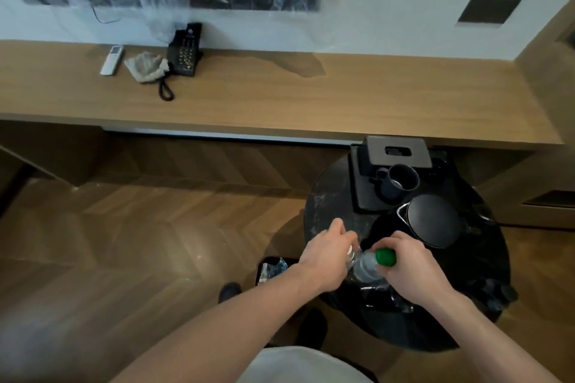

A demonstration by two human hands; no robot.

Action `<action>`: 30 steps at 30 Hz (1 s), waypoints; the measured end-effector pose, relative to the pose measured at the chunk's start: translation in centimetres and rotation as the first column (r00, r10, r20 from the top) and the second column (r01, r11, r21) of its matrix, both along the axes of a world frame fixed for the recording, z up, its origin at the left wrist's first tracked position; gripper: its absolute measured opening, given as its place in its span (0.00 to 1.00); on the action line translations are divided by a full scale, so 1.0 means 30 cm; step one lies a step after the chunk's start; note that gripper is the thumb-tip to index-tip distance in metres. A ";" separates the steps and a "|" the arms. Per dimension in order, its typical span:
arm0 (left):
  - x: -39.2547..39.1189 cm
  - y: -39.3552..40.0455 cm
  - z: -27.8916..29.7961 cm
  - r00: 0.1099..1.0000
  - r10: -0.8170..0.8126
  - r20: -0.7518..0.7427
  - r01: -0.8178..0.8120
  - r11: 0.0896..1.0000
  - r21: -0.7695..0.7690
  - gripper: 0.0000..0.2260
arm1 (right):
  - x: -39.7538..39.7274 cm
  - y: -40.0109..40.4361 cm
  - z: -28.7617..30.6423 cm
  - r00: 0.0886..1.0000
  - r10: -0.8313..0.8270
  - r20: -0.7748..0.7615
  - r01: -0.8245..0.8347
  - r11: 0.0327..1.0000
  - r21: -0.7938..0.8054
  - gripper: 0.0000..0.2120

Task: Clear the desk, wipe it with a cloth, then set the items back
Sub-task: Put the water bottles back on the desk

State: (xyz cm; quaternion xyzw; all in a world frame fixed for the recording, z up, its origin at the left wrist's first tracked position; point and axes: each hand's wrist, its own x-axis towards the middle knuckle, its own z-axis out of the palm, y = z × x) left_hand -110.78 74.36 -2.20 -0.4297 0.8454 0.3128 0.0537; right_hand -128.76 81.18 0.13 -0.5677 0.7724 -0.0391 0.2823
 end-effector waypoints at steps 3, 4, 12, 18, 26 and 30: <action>0.088 -0.006 0.035 0.994 0.093 -0.058 -0.092 0.996 0.016 0.12 | 0.031 -0.035 0.041 0.999 0.052 0.006 -0.052 0.998 -0.017 0.14; 0.123 -0.006 0.054 0.989 0.122 -0.084 -0.121 0.992 0.016 0.11 | 0.048 -0.052 0.061 0.997 0.075 0.004 -0.074 0.997 -0.031 0.14; 0.490 -0.067 0.240 0.903 0.358 -0.236 -0.371 0.929 -0.012 0.08 | 0.314 -0.204 0.199 0.975 0.214 0.066 -0.202 0.966 -0.163 0.12; 0.849 -0.160 0.374 0.848 0.423 -0.319 -0.472 0.877 -0.093 0.07 | 0.622 -0.349 0.270 0.960 0.264 0.099 -0.230 0.937 -0.264 0.12; 1.365 -0.280 0.482 0.757 0.485 -0.438 -0.595 0.789 -0.154 0.09 | 1.139 -0.550 0.342 0.940 0.307 0.149 -0.241 0.905 -0.350 0.14; 1.570 -0.307 0.532 0.742 0.520 -0.423 -0.631 0.756 -0.176 0.08 | 1.345 -0.625 0.391 0.916 0.350 0.195 -0.257 0.887 -0.383 0.14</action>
